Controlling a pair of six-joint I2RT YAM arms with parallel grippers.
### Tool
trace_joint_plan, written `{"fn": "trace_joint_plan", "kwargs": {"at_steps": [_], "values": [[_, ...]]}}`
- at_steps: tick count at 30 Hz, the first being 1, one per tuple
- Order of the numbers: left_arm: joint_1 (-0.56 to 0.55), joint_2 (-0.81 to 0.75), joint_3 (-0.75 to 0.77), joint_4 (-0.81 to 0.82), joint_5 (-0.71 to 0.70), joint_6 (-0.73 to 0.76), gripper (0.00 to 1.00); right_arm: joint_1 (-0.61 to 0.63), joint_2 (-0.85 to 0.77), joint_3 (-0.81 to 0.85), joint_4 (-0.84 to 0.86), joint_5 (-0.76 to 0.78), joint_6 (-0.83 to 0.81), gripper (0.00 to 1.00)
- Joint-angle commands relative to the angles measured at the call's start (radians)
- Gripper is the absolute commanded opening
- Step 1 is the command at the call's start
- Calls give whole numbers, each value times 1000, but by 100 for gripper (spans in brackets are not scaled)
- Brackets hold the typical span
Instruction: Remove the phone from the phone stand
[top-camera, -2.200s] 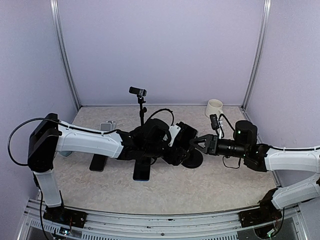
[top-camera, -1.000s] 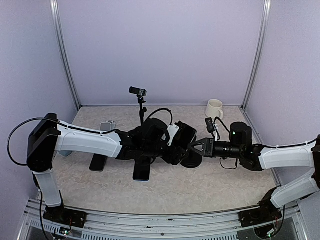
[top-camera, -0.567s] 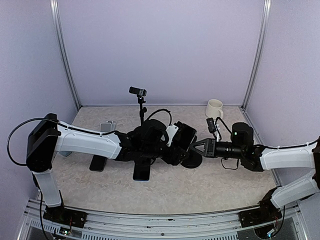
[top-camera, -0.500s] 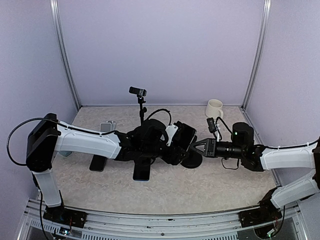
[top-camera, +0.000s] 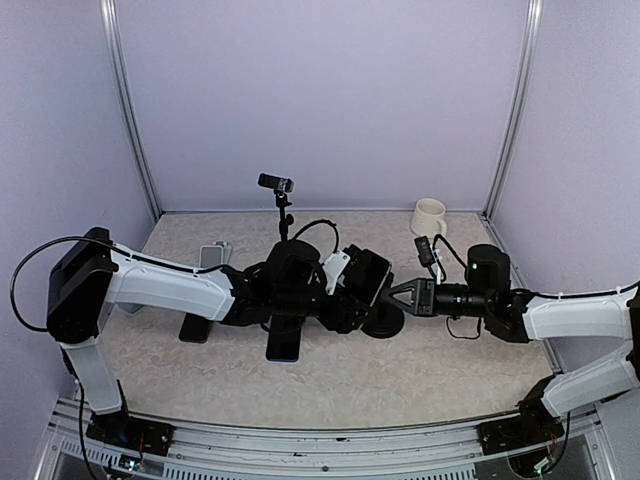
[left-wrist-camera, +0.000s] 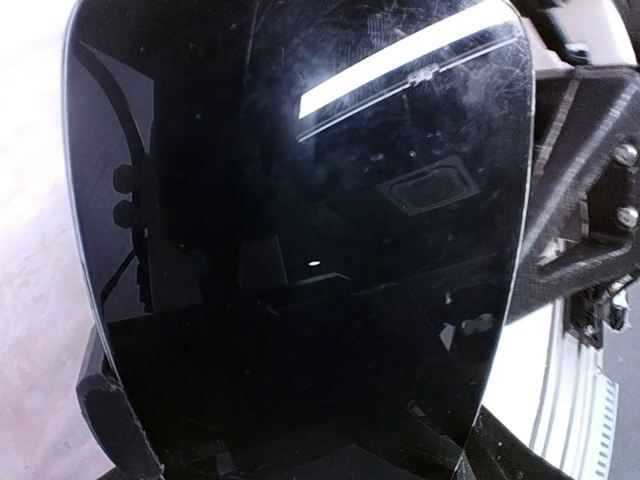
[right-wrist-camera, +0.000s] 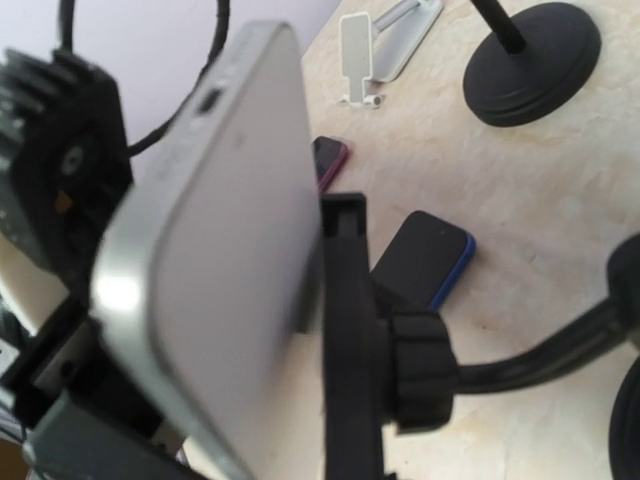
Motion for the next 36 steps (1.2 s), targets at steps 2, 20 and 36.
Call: {"fn": "trace_joint_plan", "kwargs": {"at_steps": [2,20,36], "values": [[-17,-60,-19,161,82,31,5,-30,-9,-1,-14,5,-10,0],[-75,-282,-169,233,69,46,5,-45,65,80,31,15,-65,0],[-70,-507,-438,212,-207,-49,6,-133,389,396,76,-58,-121,0]]}}
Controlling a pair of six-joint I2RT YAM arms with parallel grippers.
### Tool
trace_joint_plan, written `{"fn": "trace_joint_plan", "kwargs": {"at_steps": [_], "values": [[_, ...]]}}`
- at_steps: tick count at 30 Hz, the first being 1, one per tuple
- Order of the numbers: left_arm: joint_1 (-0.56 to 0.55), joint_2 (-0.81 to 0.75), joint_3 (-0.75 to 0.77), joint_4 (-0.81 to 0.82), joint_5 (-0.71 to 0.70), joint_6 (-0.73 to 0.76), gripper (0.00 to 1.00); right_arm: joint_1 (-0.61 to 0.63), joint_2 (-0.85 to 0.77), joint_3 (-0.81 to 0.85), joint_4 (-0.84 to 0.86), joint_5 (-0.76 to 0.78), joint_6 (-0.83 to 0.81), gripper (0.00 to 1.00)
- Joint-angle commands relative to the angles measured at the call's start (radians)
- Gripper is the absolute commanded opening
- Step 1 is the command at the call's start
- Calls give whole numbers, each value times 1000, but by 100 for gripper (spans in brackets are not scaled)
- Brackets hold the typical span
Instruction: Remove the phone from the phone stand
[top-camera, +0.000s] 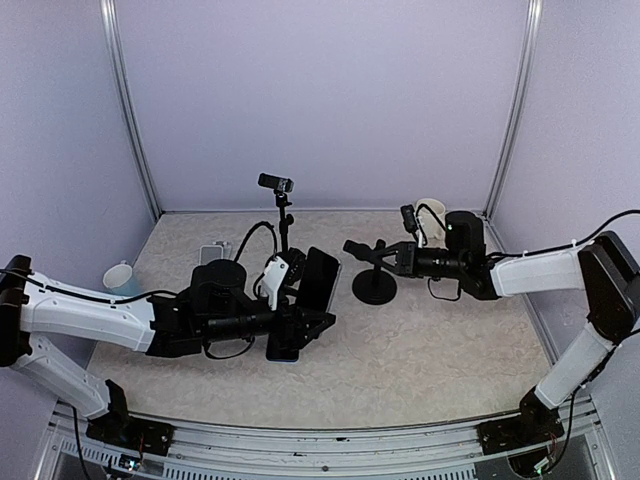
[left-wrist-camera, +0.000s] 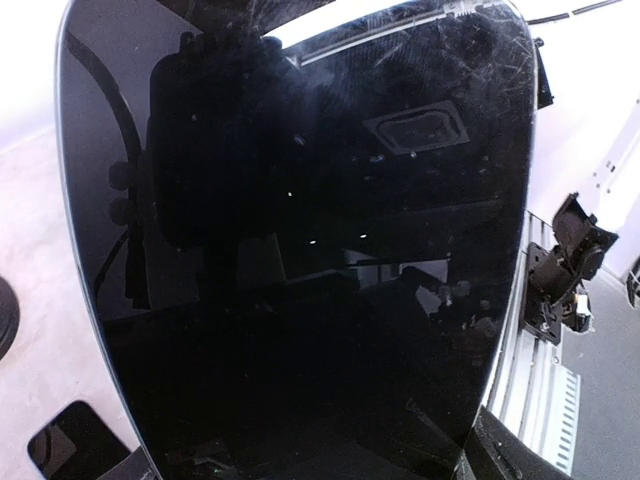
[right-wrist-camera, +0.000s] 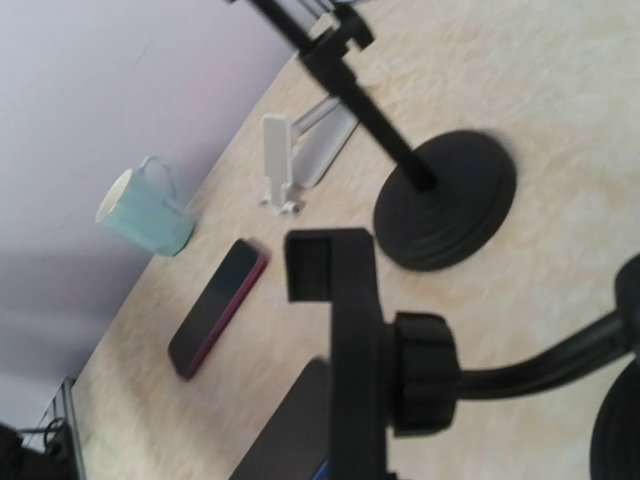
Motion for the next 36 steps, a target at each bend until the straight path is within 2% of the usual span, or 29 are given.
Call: {"fn": "trace_joint_plan", "kwargs": {"at_steps": [1,8,13,16,19,21,25,28,36], "values": [[-1,-72,-23,33,-96,-38,6,-21,89,125,63,-26,-33,0],[4,-95,-51,5,-153,-55,6,-38,210,261,30,-35,-45,0],[9,-73,-47,-1,-165,-70,6,-42,243,314,0,-36,-54,14],[9,-57,-39,4,-171,-77,7,-44,240,322,-18,-34,-62,30],[11,-34,-23,0,-197,-88,7,-45,217,320,-41,-32,-72,53],[12,-13,-6,-10,-223,-101,6,-45,192,314,-52,-32,-76,65],[13,13,6,12,-244,-115,7,-45,125,289,-67,-37,-77,83],[13,28,10,38,-256,-147,7,-45,62,261,-89,-36,-79,86],[2,99,51,60,-324,-193,7,-41,-159,113,-156,-26,-66,86]]}}
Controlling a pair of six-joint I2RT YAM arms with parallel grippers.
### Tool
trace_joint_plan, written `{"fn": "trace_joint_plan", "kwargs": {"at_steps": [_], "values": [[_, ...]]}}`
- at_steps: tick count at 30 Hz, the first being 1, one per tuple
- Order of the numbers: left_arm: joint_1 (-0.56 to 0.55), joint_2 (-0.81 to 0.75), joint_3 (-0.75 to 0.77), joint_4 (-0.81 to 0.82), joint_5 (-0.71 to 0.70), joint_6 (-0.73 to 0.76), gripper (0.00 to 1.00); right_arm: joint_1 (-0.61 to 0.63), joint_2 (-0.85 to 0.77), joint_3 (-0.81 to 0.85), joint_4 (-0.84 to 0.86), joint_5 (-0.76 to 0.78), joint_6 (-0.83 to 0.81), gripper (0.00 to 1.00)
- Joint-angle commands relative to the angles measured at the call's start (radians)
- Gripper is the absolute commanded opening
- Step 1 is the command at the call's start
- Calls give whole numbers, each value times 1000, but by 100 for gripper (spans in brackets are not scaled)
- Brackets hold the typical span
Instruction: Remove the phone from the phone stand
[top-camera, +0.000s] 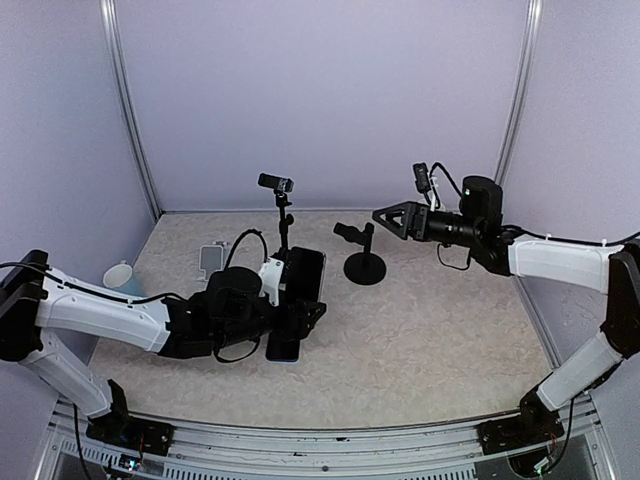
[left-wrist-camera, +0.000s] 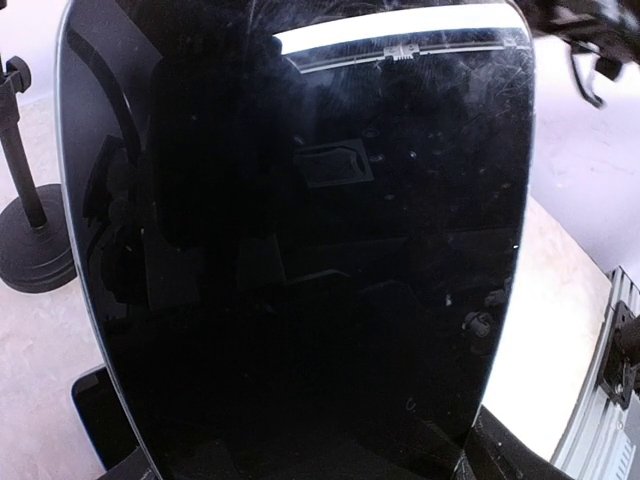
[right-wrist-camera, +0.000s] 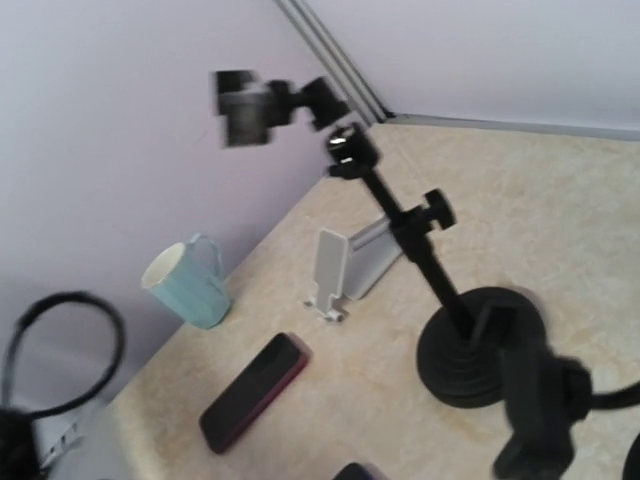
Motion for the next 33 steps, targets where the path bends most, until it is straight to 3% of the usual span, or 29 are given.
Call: {"fn": "trace_joint_plan", "kwargs": {"at_steps": [1,7,14,33], "values": [[-8,35,58,91,-65,-49,7,2,-122,-106,-43,-3,20,86],[-31,104,116,95,-105,-83,7,89,-269,-274,-12,14,92,84],[-59,157,168,118,-89,-85,7,225,-295,-377,62,95,150,77],[-109,201,216,121,-76,-74,7,351,-139,-292,107,184,120,47]]}}
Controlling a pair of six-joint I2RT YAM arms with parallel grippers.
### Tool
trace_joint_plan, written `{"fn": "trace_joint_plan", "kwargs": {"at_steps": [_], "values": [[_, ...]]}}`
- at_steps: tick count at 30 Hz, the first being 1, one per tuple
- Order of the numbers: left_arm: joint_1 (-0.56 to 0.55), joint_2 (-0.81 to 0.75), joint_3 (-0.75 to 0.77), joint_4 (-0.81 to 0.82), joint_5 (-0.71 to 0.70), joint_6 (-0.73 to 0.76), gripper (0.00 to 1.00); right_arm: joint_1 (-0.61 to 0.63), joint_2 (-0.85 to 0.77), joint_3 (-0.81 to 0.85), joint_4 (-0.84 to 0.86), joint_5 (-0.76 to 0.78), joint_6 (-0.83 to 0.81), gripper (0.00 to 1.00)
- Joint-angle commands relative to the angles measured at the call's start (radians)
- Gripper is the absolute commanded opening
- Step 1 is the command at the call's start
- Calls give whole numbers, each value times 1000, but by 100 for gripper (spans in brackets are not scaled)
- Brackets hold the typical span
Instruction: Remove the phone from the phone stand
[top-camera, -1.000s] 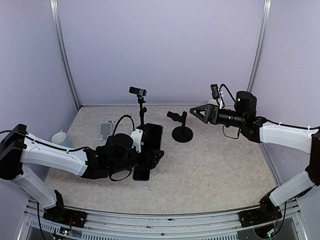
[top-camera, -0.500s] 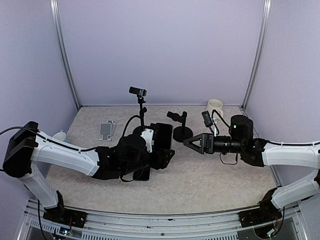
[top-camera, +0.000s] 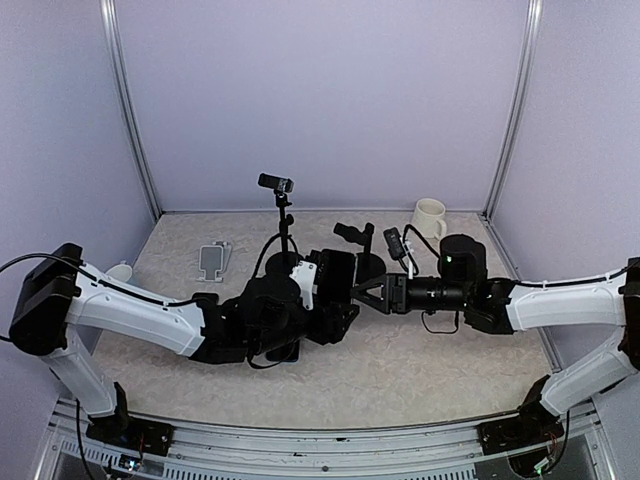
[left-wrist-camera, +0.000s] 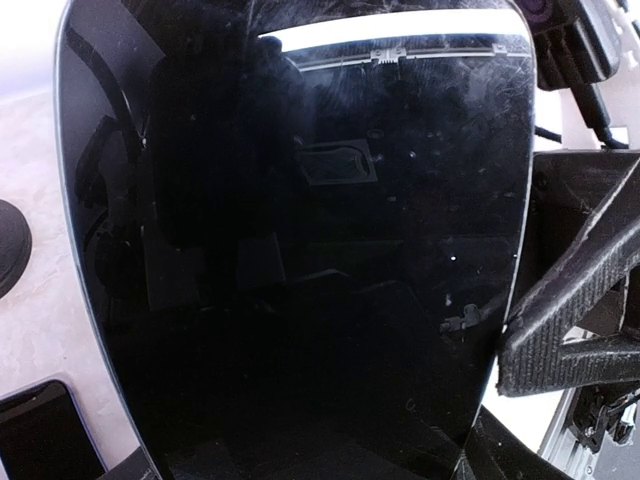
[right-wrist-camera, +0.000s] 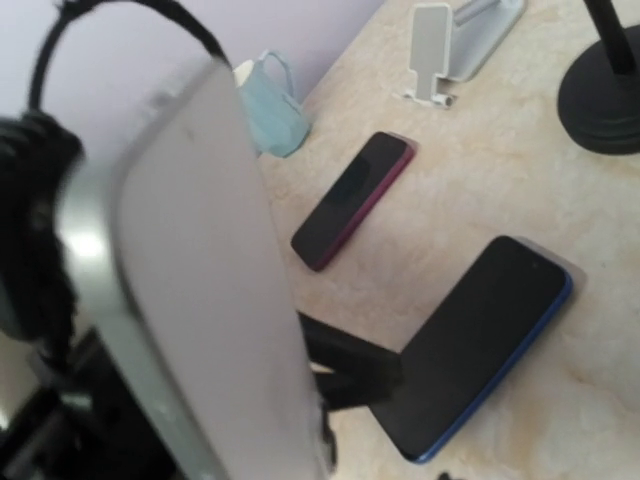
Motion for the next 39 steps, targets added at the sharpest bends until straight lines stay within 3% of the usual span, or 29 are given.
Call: {"fn": "trace_joint_plan", "kwargs": {"at_steps": [1,6,12,19,21,23,28,39], "values": [[-12,13,48,65,-1,-1,7,22,34,49,43,26,-5,45],[-14,10,46,71,-5,0,7,38,60,60,42,38,-9,36],[-14,10,44,74,-14,-3,8,48,72,43,62,38,12,33],[-14,15,43,78,-23,-10,11,49,64,21,83,33,39,15],[-14,13,45,70,-17,6,18,47,60,16,84,33,46,7],[-14,3,44,54,7,39,32,45,53,16,75,40,47,0],[-13,-52,-4,43,83,101,95,10,13,4,41,43,54,0],[27,-199,-204,110,255,119,99,-116,-29,-73,-52,-86,65,0]]}}
